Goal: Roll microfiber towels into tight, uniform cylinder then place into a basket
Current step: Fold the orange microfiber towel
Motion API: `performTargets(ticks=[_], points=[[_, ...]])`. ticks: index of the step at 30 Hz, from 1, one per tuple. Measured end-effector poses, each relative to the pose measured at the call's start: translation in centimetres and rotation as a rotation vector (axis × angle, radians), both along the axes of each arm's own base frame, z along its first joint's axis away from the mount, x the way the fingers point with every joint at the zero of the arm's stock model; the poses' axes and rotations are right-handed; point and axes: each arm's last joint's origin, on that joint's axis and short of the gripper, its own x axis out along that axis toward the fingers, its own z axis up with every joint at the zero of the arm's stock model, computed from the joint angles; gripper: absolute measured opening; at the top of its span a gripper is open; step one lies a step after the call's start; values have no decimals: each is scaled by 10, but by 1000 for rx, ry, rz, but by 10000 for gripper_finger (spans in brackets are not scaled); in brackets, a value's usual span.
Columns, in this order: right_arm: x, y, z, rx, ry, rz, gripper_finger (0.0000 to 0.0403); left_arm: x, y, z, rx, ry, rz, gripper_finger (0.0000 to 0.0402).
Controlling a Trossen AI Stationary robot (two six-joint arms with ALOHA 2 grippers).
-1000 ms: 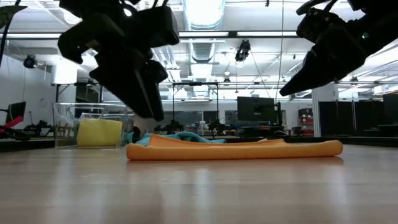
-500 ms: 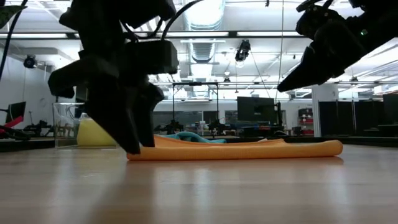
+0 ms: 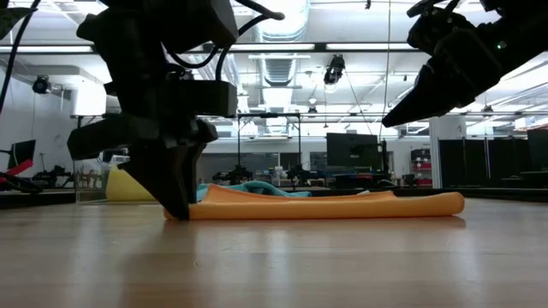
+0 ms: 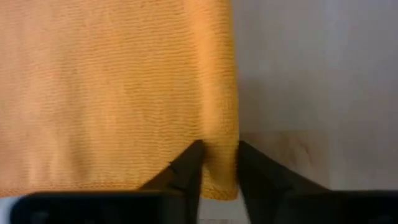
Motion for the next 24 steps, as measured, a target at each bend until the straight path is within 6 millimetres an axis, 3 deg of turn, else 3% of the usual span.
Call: performTargets(ticks=[2,4,9,16,24], points=[[0,1,0,2,20,49,9,0,0,0,4,-1,2,25],[1,2,-1,41,39,106,15,0,0,0,5,-4,10,8],[0,3,-4,179,75,167,70,0,1,0,8,-9,32,2],[-3,5,-17,192,218,247,170,0,1,0,-2,-13,57,1],[13,14,-50,119,398,275,186,0,1,0,-3,-15,58,0]])
